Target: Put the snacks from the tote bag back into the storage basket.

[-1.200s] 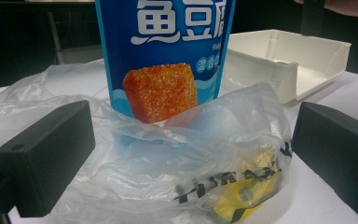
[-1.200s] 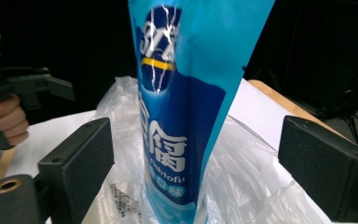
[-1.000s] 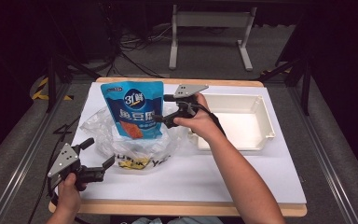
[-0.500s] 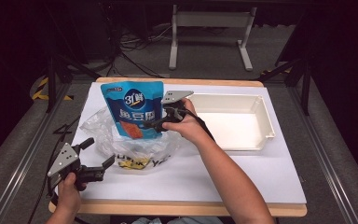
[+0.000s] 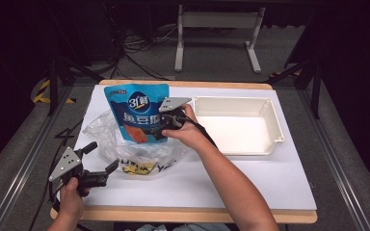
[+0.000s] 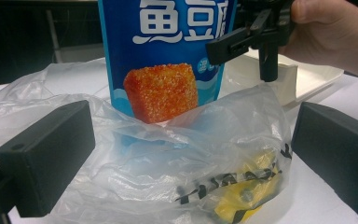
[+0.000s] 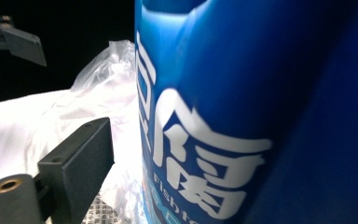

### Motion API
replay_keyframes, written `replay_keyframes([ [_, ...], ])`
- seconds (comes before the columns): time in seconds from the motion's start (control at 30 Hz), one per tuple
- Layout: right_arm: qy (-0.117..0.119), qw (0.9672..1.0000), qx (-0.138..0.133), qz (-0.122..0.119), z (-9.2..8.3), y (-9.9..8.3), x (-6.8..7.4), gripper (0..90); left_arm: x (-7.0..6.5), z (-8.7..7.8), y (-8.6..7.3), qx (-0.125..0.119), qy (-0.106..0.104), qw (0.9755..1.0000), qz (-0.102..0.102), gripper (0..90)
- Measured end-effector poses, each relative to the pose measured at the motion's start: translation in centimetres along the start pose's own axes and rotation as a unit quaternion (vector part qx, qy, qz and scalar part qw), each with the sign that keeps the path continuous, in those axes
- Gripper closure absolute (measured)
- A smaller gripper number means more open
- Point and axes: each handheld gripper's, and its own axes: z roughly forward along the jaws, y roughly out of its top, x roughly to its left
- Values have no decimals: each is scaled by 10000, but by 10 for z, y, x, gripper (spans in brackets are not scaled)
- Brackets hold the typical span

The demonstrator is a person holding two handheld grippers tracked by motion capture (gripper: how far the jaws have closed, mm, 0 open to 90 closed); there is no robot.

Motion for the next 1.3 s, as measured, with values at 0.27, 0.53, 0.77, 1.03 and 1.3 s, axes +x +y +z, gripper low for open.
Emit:
replay_keyframes([
  [0.27, -56, 9999, 87, -72, 8, -4, 1, 115, 0, 1, 0, -1, -12, 10000, -18, 2],
  [0.53, -118, 9995, 257, -172, 9, -5, -2, 237, 0, 2, -1, 25, -20, 10000, -29, 2],
  [0.77, 77, 9987, 374, -334, 11, -5, -2, 427, 0, 3, -1, 33, -20, 10000, -42, 2],
  [1.03, 92, 9992, 327, -229, 9, -7, -3, 464, 1, 4, -1, 18, 2, 10000, -57, 2],
  [1.3, 19, 9989, 397, -255, 9, -5, -1, 493, 1, 3, -2, 35, 27, 10000, -78, 2],
])
